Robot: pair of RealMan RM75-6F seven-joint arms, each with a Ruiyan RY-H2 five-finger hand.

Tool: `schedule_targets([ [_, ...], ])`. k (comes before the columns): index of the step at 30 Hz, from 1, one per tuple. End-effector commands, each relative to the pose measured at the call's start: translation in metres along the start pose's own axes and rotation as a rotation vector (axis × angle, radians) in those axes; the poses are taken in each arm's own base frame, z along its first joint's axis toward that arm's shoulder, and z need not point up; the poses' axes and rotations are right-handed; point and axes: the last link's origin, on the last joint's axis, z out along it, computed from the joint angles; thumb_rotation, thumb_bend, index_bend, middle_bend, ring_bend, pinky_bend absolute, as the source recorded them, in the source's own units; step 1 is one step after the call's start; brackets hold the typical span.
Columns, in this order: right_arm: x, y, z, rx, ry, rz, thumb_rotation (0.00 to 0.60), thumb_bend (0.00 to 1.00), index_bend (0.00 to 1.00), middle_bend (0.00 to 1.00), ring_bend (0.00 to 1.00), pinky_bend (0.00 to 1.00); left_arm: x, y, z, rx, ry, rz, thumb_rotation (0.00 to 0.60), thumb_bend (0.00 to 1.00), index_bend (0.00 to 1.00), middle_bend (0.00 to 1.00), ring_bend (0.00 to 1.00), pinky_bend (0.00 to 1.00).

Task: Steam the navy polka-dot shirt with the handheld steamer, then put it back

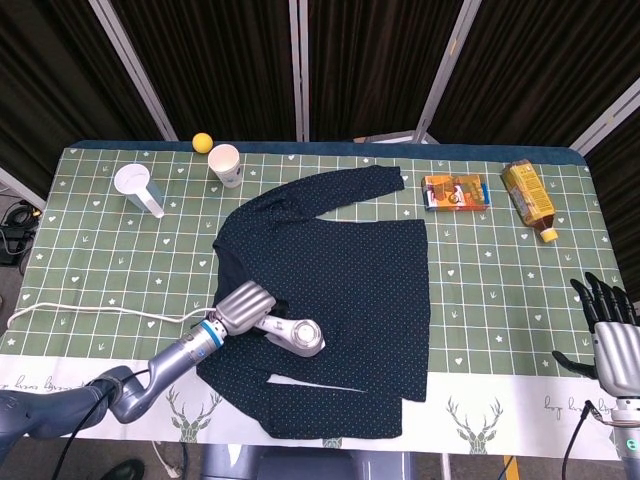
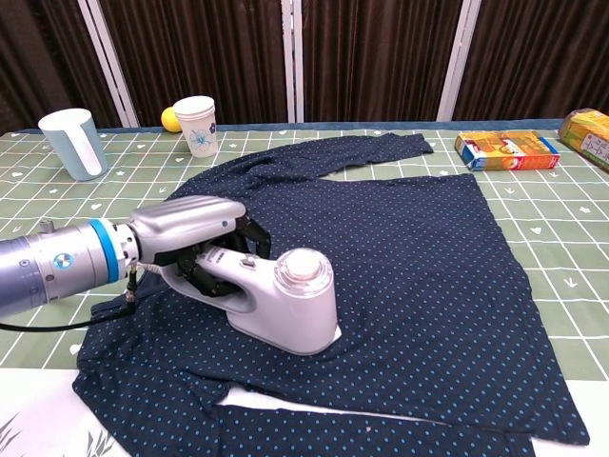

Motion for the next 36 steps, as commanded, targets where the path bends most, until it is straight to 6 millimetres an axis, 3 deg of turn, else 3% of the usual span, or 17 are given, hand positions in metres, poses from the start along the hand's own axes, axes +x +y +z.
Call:
schedule_targets([
  [1,0.000,0.000,0.000,0.000,0.000,0.000,0.600,0.00,0.00,0.00,0.00,0.00,0.002,-0.004,-0.003,0.012,-0.002,0.001,0.600,0.66,1.00,0.85,0.76,1.00],
  [21,-0.001,-0.003,-0.001,0.008,-0.001,-0.007,0.600,0.00,0.00,0.00,0.00,0.00,0.012,-0.044,-0.029,0.107,0.023,-0.014,0.600,0.66,1.00,0.85,0.76,1.00],
  [28,0.000,-0.003,-0.001,0.010,0.002,-0.004,0.600,0.00,0.00,0.00,0.00,0.00,0.004,-0.039,-0.028,0.092,0.016,-0.032,0.600,0.66,1.00,0.85,0.76,1.00],
  [36,0.002,-0.002,-0.003,0.010,0.007,0.003,0.600,0.00,0.00,0.00,0.00,0.00,-0.004,-0.018,-0.018,0.049,0.019,-0.067,0.600,0.66,1.00,0.85,0.76,1.00],
])
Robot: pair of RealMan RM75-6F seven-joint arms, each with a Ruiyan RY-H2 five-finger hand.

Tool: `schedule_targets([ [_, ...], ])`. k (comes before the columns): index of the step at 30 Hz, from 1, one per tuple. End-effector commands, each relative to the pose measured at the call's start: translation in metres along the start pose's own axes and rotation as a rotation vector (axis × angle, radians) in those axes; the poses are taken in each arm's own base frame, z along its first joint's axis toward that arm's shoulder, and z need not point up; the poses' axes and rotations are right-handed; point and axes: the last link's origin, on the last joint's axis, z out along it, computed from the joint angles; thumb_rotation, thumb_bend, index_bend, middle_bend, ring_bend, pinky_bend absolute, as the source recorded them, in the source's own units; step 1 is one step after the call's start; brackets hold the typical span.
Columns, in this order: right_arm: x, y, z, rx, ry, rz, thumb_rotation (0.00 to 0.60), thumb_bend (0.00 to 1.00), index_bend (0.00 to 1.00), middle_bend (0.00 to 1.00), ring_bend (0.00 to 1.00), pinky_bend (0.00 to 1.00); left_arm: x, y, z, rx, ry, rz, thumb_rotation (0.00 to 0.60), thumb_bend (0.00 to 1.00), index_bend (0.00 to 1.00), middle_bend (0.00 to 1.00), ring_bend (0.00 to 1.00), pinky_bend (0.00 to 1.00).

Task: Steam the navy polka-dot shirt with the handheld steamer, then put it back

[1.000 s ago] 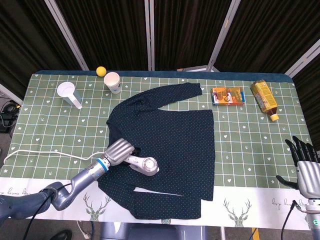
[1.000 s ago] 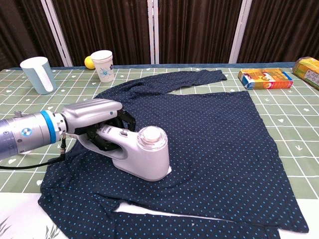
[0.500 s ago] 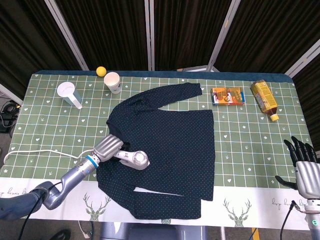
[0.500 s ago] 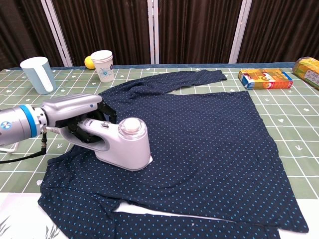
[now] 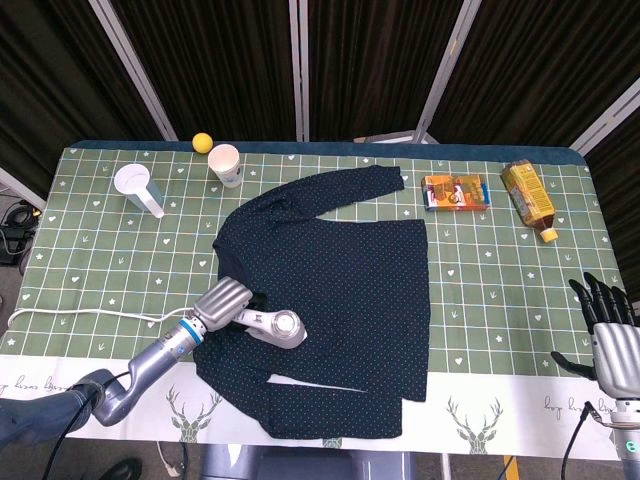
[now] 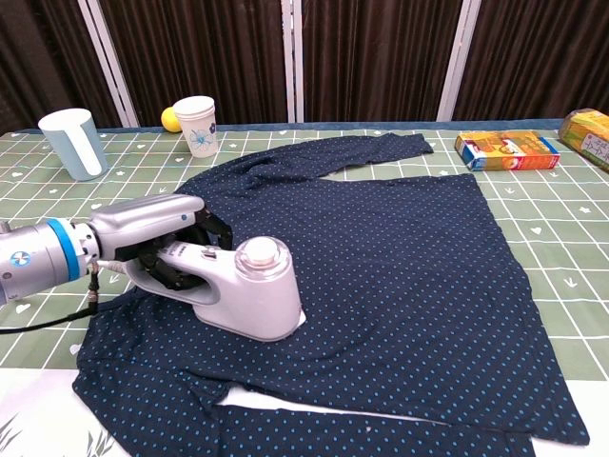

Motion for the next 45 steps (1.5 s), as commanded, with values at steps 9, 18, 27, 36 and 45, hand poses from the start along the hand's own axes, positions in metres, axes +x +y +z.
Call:
schedule_targets([
  [9,0.001,0.000,-0.001,0.002,0.003,0.004,0.600,0.00,0.00,0.00,0.00,0.00,-0.008,0.038,0.016,-0.081,0.001,-0.028,0.600,0.66,1.00,0.85,0.76,1.00],
  [18,0.001,0.000,-0.001,0.003,0.000,0.005,0.600,0.00,0.00,0.00,0.00,0.00,-0.018,0.063,0.025,-0.121,-0.011,-0.035,0.600,0.66,1.00,0.85,0.76,1.00],
  [27,0.001,0.001,-0.001,0.004,0.000,0.007,0.600,0.00,0.00,0.00,0.00,0.00,-0.020,0.059,0.023,-0.103,-0.018,-0.016,0.600,0.66,1.00,0.85,0.76,1.00],
  [36,0.001,0.000,-0.001,0.004,0.000,0.006,0.600,0.00,0.00,0.00,0.00,0.00,-0.013,0.041,0.016,-0.071,-0.012,0.013,0.600,0.66,1.00,0.85,0.76,1.00],
  [45,0.000,-0.001,-0.001,0.006,-0.001,0.001,0.600,0.00,0.00,0.00,0.00,0.00,-0.003,0.016,0.006,-0.023,-0.002,0.037,0.600,0.66,1.00,0.85,0.76,1.00],
])
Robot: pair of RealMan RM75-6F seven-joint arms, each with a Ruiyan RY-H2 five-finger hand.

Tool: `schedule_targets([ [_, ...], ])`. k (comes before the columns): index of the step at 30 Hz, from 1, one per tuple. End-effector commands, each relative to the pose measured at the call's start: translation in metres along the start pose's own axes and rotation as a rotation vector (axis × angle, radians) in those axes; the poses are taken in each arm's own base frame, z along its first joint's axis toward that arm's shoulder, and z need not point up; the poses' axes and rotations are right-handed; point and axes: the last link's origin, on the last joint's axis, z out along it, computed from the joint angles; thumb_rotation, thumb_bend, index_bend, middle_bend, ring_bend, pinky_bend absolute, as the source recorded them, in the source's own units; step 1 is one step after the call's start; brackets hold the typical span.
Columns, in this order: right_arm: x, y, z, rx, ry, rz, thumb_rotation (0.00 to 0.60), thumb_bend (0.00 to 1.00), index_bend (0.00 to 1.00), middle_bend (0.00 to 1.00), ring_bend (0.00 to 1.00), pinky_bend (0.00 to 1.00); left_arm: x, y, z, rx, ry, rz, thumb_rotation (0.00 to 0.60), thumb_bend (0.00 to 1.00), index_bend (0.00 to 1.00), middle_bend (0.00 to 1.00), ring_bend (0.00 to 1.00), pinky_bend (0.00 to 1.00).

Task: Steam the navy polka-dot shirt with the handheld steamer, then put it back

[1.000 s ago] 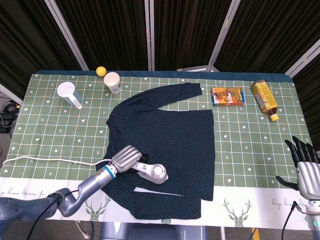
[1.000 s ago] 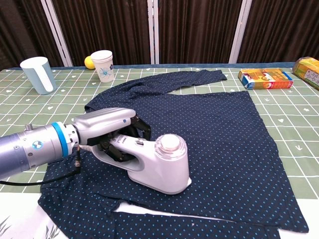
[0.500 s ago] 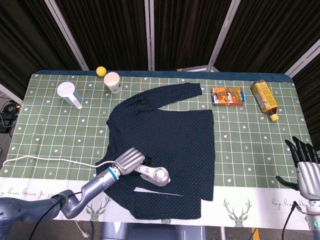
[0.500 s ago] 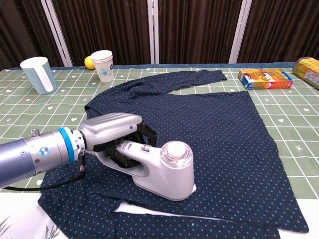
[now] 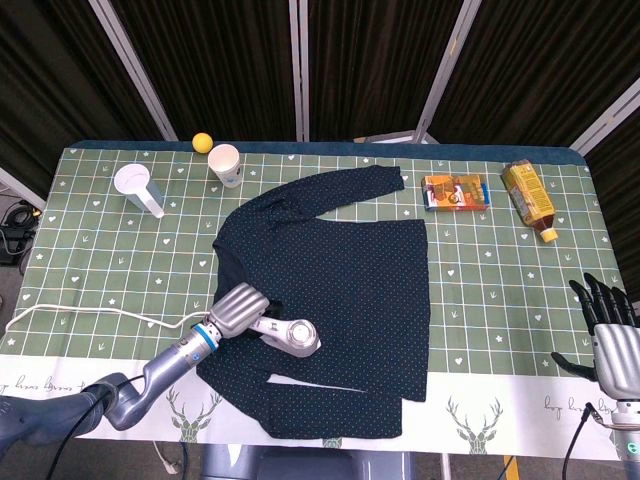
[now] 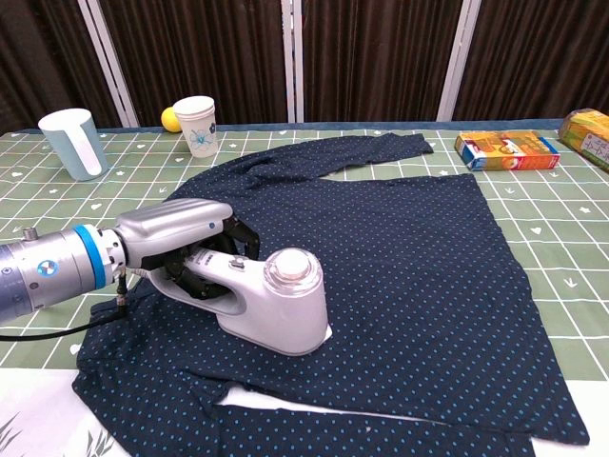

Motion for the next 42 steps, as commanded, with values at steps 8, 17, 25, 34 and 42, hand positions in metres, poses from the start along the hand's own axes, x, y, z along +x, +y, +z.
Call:
schedule_targets([
  [8,-0.001,-0.001,0.000,0.001,-0.002,-0.004,0.600,0.00,0.00,0.00,0.00,0.00,0.002,-0.019,-0.010,0.038,-0.003,0.018,0.600,0.66,1.00,0.85,0.76,1.00],
  [17,-0.002,-0.002,0.000,0.002,-0.003,-0.006,0.600,0.00,0.00,0.00,0.00,0.00,-0.001,-0.014,-0.008,0.014,-0.008,0.014,0.600,0.66,1.00,0.85,0.76,1.00],
  [25,-0.001,-0.001,0.000,0.000,0.000,-0.002,0.600,0.00,0.00,0.00,0.00,0.00,-0.009,0.007,0.001,-0.036,-0.017,0.005,0.600,0.66,1.00,0.85,0.76,1.00],
  [34,0.001,0.000,-0.001,-0.002,0.003,0.005,0.600,0.00,0.00,0.00,0.00,0.00,-0.017,0.035,0.012,-0.090,-0.026,-0.004,0.600,0.66,1.00,0.85,0.76,1.00],
  [42,0.001,0.001,-0.001,-0.001,0.003,0.006,0.600,0.00,0.00,0.00,0.00,0.00,-0.016,0.037,0.014,-0.086,-0.023,0.003,0.600,0.66,1.00,0.85,0.76,1.00],
])
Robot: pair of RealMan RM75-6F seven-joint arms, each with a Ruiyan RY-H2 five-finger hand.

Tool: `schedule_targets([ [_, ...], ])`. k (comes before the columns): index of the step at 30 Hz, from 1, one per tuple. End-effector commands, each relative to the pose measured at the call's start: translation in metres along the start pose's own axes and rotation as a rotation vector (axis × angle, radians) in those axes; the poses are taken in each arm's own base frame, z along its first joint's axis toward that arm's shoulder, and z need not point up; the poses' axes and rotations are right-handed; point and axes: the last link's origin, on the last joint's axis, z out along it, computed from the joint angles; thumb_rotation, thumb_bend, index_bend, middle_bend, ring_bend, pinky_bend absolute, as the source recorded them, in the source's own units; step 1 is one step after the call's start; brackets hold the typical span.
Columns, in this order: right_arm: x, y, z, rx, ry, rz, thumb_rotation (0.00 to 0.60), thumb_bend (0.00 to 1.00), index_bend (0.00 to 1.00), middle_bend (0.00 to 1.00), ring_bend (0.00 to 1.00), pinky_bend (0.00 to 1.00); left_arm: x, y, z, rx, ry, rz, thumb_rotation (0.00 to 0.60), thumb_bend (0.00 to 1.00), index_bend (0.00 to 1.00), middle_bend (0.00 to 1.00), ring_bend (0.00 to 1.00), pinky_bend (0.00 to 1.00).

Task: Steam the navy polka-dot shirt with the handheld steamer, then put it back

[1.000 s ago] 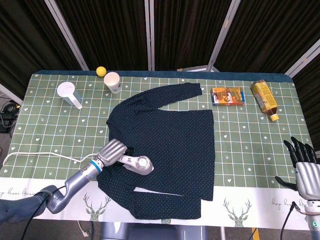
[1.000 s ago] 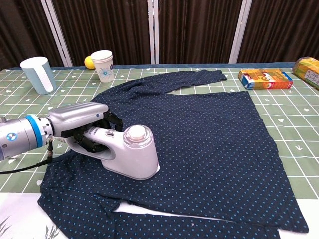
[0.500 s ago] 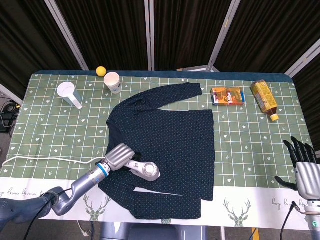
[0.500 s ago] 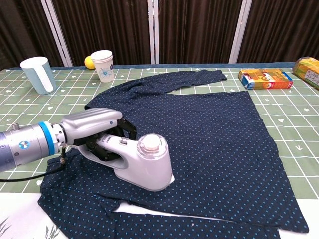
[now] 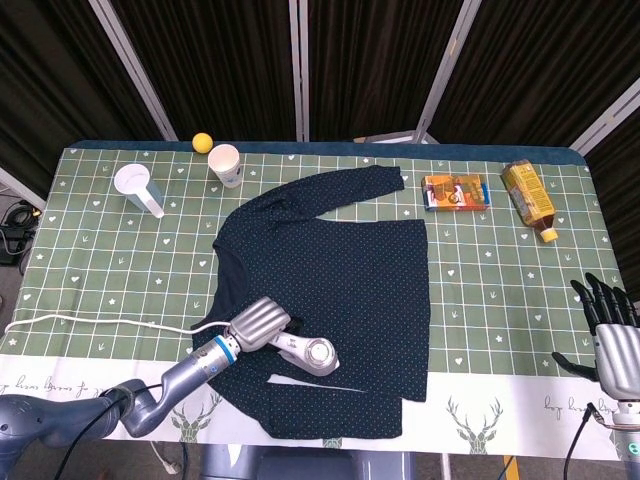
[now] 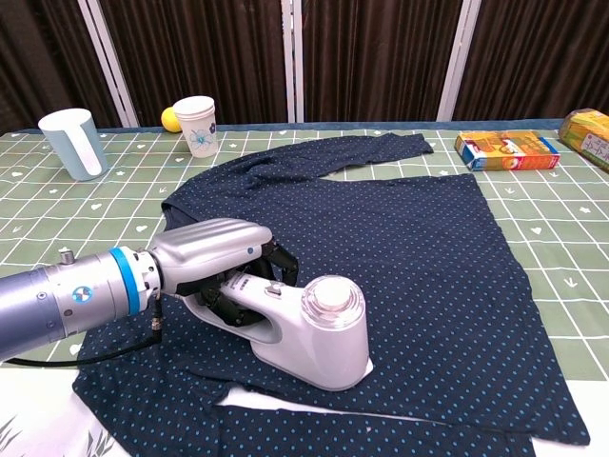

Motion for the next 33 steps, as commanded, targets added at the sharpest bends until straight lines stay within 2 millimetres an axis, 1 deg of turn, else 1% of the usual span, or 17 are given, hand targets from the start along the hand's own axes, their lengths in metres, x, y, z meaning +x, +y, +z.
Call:
schedule_targets([
  [1,0.000,0.000,0.000,0.002,-0.001,-0.001,0.600,0.00,0.00,0.00,0.00,0.00,0.001,-0.002,-0.001,0.005,0.000,0.002,0.600,0.66,1.00,0.85,0.76,1.00],
  [9,-0.001,-0.001,0.000,0.002,-0.002,-0.003,0.600,0.00,0.00,0.00,0.00,0.00,0.004,-0.013,-0.007,0.028,0.000,0.016,0.600,0.66,1.00,0.85,0.76,1.00],
  [21,-0.002,-0.003,0.000,0.006,-0.005,-0.008,0.600,0.00,0.00,0.00,0.00,0.00,0.015,-0.040,-0.021,0.086,0.015,0.044,0.600,0.66,1.00,0.85,0.76,1.00],
  [33,-0.003,-0.003,0.000,0.006,-0.005,-0.012,0.600,0.00,0.00,0.00,0.00,0.00,0.020,-0.060,-0.035,0.128,0.025,0.051,0.600,0.66,1.00,0.85,0.76,1.00],
])
